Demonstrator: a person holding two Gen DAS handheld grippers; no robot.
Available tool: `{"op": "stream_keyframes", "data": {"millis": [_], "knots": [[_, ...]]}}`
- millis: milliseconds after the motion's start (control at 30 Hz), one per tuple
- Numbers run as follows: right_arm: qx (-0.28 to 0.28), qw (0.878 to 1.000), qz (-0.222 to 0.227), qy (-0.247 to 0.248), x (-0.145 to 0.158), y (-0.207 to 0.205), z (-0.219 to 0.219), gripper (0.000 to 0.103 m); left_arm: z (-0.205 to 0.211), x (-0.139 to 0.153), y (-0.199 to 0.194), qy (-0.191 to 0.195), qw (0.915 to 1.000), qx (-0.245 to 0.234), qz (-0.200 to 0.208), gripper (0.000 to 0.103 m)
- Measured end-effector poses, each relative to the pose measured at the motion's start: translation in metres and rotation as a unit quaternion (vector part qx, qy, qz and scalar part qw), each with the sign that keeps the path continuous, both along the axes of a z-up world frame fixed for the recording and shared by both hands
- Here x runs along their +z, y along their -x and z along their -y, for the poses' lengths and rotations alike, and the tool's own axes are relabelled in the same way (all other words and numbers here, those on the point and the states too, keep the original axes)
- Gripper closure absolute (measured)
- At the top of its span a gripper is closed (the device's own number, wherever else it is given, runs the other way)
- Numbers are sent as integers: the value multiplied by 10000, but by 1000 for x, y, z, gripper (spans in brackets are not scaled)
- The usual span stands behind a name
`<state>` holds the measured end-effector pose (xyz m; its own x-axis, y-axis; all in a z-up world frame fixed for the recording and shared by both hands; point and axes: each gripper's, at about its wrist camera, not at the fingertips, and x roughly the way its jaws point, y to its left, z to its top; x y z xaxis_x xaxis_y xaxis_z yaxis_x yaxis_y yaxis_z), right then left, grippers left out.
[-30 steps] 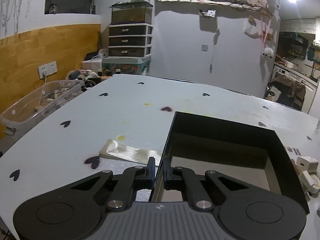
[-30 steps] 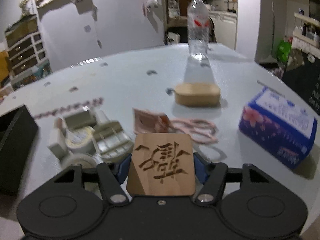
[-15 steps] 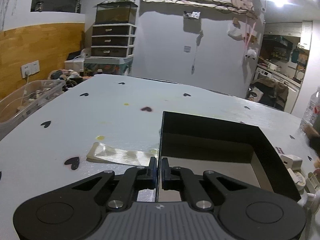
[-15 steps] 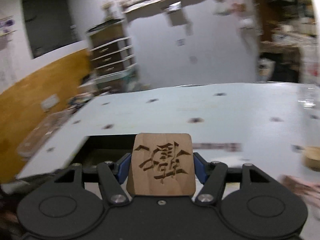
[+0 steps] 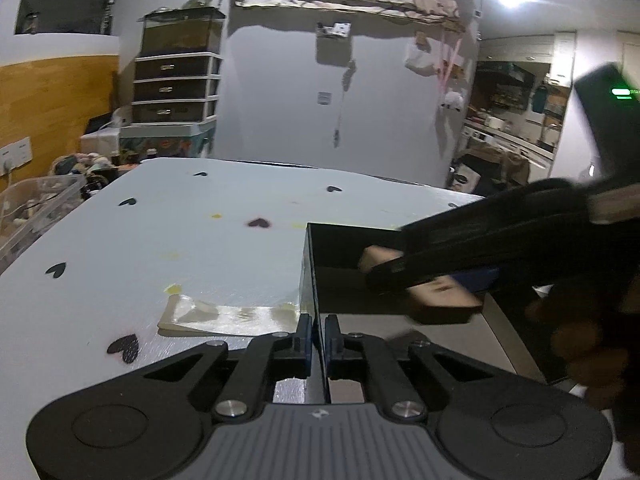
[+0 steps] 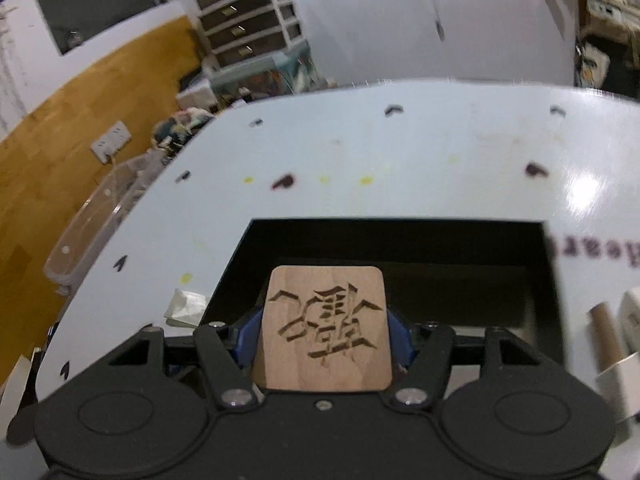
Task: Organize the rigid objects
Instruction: 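Carry the wooden tile into the black box and open the right tool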
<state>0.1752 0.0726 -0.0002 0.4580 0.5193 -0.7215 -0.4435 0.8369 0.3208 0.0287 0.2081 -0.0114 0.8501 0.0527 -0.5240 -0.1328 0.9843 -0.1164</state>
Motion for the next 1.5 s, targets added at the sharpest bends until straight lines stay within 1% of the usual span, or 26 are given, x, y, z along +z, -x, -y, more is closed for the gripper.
{"op": "stream_keyframes", "data": {"millis": [133, 233, 267, 333, 433, 467, 500, 600, 733, 800, 867, 967, 1033, 1200, 1333, 1500], "knots": [[-293, 9988, -374, -120, -13, -6, -10, 38, -3, 1, -4, -35, 9998, -202, -28, 97], [-508, 9960, -728, -144, -20, -8, -10, 35, -7, 1, -5, 17, 9995, -302, -53, 97], [-541, 9953, -782, -174, -22, -8, -9, 33, -8, 1, -5, 41, 9994, -326, -64, 97], [-516, 9943, -894, -269, -23, -4, -5, 33, -9, 1, -6, 83, 9993, -358, -91, 96], [-513, 9917, -1151, -257, -24, 1, 3, 34, -11, 3, -7, 99, 9990, -402, -137, 96], [-522, 9909, -1210, -267, -24, 3, 6, 36, -11, 3, -7, 98, 9990, -420, -151, 96], [-531, 9901, -1274, -259, -25, 3, 7, 40, -10, 3, -7, 95, 9989, -435, -163, 96], [-484, 9889, -1392, -196, -25, 5, 11, 48, -12, 4, -8, 111, 9986, -471, -190, 95], [-226, 9887, -1479, -54, -25, 9, 15, 54, -15, 4, -10, 160, 9986, -459, -189, 95], [-105, 9889, -1483, -29, -26, 8, 13, 62, -15, 4, -10, 179, 9987, -441, -186, 95], [-120, 9895, -1437, -27, -24, 4, 10, 68, -15, 4, -11, 164, 9988, -427, -188, 95], [-312, 9892, -1421, -193, -27, -2, 8, 71, -14, 4, -11, 136, 9988, -420, -203, 96], [-465, 9871, -1491, -345, -29, -6, 8, 73, -12, 5, -11, 103, 9989, -408, -227, 96], [-718, 9864, -1412, -431, -31, -13, 4, 72, -8, 7, -13, 30, 9990, -350, -282, 97], [-688, 9871, -1365, -485, -30, -14, 6, 71, -5, 8, -13, 24, 9991, -279, -322, 97], [-478, 9928, -960, -533, -14, -4, 16, 51, -3, 10, -15, 26, 9991, -176, -377, 98]]}}
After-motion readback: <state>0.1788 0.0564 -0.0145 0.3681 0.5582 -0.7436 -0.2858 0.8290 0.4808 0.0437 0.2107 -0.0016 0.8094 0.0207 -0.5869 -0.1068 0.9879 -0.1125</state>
